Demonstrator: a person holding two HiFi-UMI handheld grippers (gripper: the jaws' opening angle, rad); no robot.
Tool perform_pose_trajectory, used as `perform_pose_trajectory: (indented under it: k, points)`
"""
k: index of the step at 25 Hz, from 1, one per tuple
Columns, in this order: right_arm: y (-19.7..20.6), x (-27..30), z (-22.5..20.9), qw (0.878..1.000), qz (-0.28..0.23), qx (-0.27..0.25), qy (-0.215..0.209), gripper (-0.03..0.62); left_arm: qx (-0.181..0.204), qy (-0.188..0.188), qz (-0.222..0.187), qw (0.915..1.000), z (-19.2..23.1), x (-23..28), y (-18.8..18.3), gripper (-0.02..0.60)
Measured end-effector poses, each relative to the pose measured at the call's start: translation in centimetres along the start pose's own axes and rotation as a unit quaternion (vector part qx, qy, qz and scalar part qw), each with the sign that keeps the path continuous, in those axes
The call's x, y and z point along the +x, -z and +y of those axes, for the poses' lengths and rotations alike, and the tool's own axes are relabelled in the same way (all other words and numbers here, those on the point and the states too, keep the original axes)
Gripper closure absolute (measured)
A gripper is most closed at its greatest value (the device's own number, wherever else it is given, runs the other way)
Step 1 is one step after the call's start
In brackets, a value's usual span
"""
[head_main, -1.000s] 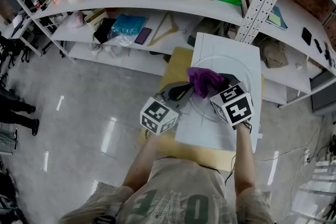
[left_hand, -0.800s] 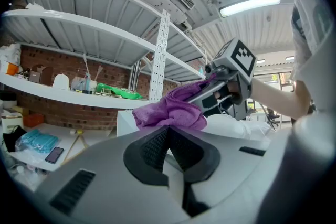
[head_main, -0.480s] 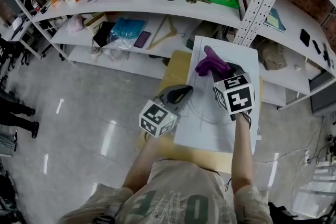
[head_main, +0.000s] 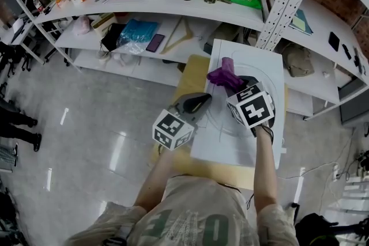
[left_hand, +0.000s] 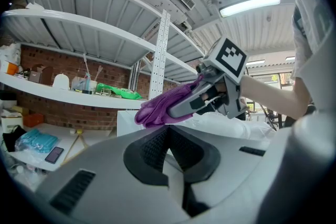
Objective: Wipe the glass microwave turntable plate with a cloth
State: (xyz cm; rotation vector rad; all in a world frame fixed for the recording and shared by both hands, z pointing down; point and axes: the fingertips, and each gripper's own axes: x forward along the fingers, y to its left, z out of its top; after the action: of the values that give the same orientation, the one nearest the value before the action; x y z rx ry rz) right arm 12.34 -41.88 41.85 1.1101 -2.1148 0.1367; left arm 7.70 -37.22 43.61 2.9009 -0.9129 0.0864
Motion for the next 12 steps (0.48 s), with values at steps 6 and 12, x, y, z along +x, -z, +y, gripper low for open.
perform_pose_trajectory:
  k: [6,12]
  points:
    - [1.3,-1.6,2.5,0.999,0.007,-0.007,-0.032,0.543,0.0,-0.002,0.002,1.0,0.0,0.1,0.0,0.584]
    - [2.9,-3.6,4.9,0.999,0.007,-0.007,-0.045,0.543,0.001,-0.004,0.006,1.0,0.0,0.1,0.1,0.584]
